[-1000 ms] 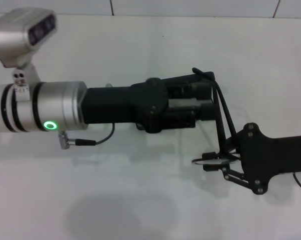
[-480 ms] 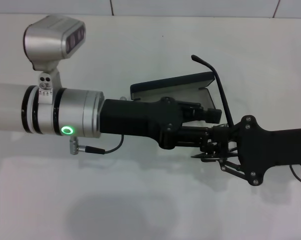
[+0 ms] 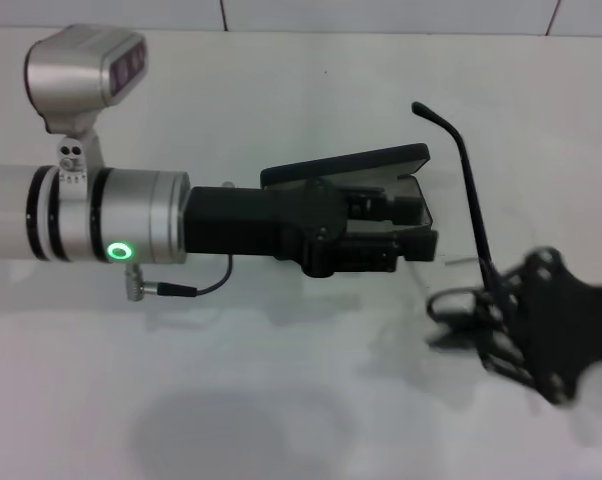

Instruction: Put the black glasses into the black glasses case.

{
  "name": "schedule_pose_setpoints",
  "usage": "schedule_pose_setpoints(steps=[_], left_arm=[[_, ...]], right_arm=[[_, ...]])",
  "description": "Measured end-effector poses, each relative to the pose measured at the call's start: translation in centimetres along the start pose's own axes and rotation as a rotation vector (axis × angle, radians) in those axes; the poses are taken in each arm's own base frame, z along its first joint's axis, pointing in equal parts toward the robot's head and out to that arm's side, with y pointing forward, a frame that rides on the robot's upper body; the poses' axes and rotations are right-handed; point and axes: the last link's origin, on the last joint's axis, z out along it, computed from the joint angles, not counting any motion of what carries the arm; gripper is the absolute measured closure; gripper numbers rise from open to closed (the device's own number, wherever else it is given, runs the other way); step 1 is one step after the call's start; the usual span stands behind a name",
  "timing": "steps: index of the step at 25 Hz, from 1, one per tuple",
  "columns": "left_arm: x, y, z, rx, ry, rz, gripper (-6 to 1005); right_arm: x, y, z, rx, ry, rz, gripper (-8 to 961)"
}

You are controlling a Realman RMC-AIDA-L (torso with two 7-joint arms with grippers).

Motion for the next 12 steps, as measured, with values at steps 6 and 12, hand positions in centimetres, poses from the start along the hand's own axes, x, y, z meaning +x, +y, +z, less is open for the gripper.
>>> schedule_pose_setpoints(steps=[6,12], left_arm=[[-0.2,-1.2,0.0,0.085,0.000,0.000,435],[0.6,-1.7,1.5,0.104,0.023,0.045,435]], right_arm=[[-1.9,1.6,-0.6,-0.062,-0.189,-0.019,866],[-1.5,2.0,1.7,-0.152,-0.296,0.087,865]])
